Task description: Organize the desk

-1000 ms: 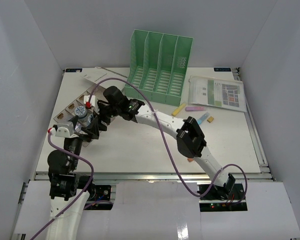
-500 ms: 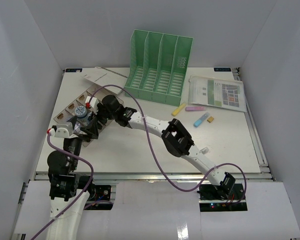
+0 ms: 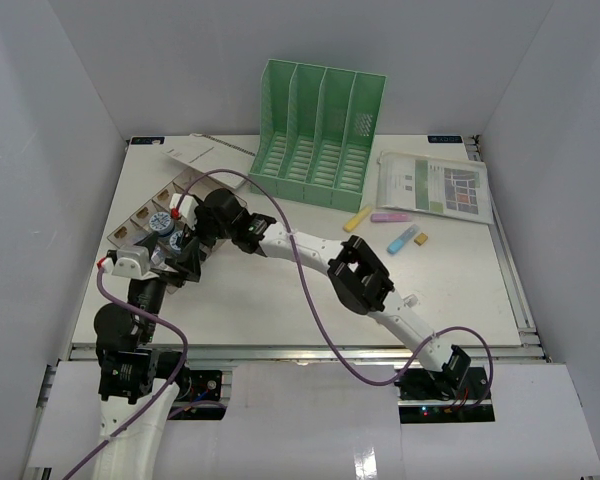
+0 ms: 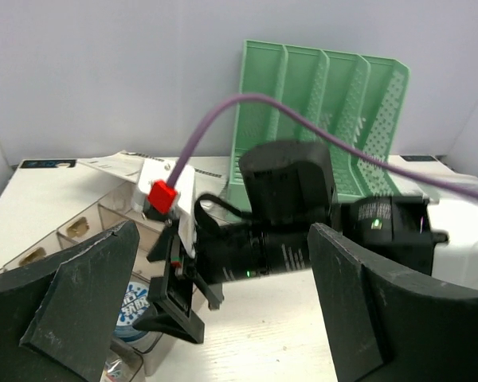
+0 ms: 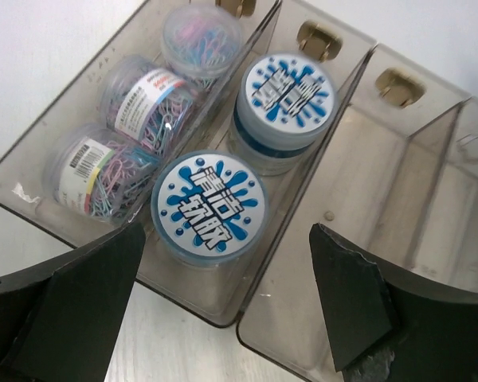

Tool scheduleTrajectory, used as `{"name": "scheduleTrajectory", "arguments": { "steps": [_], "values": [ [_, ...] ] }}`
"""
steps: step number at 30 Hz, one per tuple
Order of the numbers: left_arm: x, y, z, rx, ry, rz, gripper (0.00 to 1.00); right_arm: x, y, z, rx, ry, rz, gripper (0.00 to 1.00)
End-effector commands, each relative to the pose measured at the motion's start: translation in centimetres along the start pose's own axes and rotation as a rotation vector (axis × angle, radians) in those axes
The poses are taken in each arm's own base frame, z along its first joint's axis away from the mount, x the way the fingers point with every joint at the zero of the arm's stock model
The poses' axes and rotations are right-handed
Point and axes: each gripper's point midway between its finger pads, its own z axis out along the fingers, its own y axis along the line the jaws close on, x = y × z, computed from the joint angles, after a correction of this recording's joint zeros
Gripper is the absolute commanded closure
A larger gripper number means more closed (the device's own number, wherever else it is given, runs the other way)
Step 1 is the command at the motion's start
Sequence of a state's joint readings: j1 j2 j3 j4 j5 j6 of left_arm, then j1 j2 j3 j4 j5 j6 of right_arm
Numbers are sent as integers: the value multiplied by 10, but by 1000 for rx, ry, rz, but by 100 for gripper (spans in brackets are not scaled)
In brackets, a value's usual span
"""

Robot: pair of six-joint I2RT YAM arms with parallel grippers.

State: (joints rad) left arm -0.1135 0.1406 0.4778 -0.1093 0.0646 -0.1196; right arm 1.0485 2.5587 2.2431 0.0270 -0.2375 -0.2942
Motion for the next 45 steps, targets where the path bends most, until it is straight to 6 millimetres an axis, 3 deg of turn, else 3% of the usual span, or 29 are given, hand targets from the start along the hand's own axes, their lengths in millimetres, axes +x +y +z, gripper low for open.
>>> {"name": "scheduleTrajectory", "arguments": {
  "steps": [1, 3, 5, 8, 9, 13, 16, 17, 18, 21, 26, 28, 31, 34, 36, 37, 38, 40, 43, 45],
  "values": [
    [-8, -22, -3, 122, -5, 0, 2, -93, -6, -65, -65, -93, -157, 10],
    [-7, -26, -4, 140, 11, -19, 2, -86, -5, -86, -135, -60, -185, 10],
    [-9, -34, -8, 175, 23, -45, 2, -65, 7, -117, -242, 14, -222, 10],
    [-13, -54, -12, 276, 42, -101, 2, -28, 18, -162, -305, 130, -218, 10],
    [-13, -67, -14, 343, 61, -139, 2, -29, 19, -181, -310, 144, -203, 10],
    [0, -111, -17, 592, 227, -316, 2, 11, 1, -255, -289, 182, 8, 9],
    [38, -128, -11, 691, 470, -489, 2, 39, -2, -312, -231, 197, 209, 5],
    [47, -130, -10, 694, 518, -523, 2, 45, -15, -333, -185, 185, 256, 4],
    [60, -133, -8, 694, 578, -565, 2, 38, -18, -350, -143, 159, 268, 4],
    [81, -144, 0, 663, 656, -586, 2, 69, -30, -403, -3, 118, 405, 4],
    [120, -189, 12, 634, 801, -542, 6, 72, -43, -467, 178, -12, 462, 7],
    [151, -203, 21, 594, 875, -486, 7, 78, -49, -491, 235, -51, 513, 7],
    [184, -230, 35, 580, 931, -362, 11, 89, -50, -516, 309, -115, 567, 6],
    [195, -251, 74, 594, 893, -230, 14, 101, -51, -534, 366, -162, 603, 6],
    [228, -259, 92, 585, 937, -155, 17, 106, -51, -542, 389, -171, 611, 6],
    [221, -266, 111, 596, 899, -123, 18, 108, -51, -546, 402, -177, 612, 6],
    [237, -266, 112, 585, 927, -106, 19, 109, -51, -547, 404, -178, 615, 6],
    [241, -280, 145, 610, 884, -42, 20, 109, -50, -554, 405, -200, 625, 6],
    [266, -292, 174, 607, 865, 23, 21, 107, -48, -557, 400, -217, 637, 6],
    [297, -295, 184, 606, 881, 64, 24, 106, -49, -559, 403, -219, 635, 6]
  ]
}}
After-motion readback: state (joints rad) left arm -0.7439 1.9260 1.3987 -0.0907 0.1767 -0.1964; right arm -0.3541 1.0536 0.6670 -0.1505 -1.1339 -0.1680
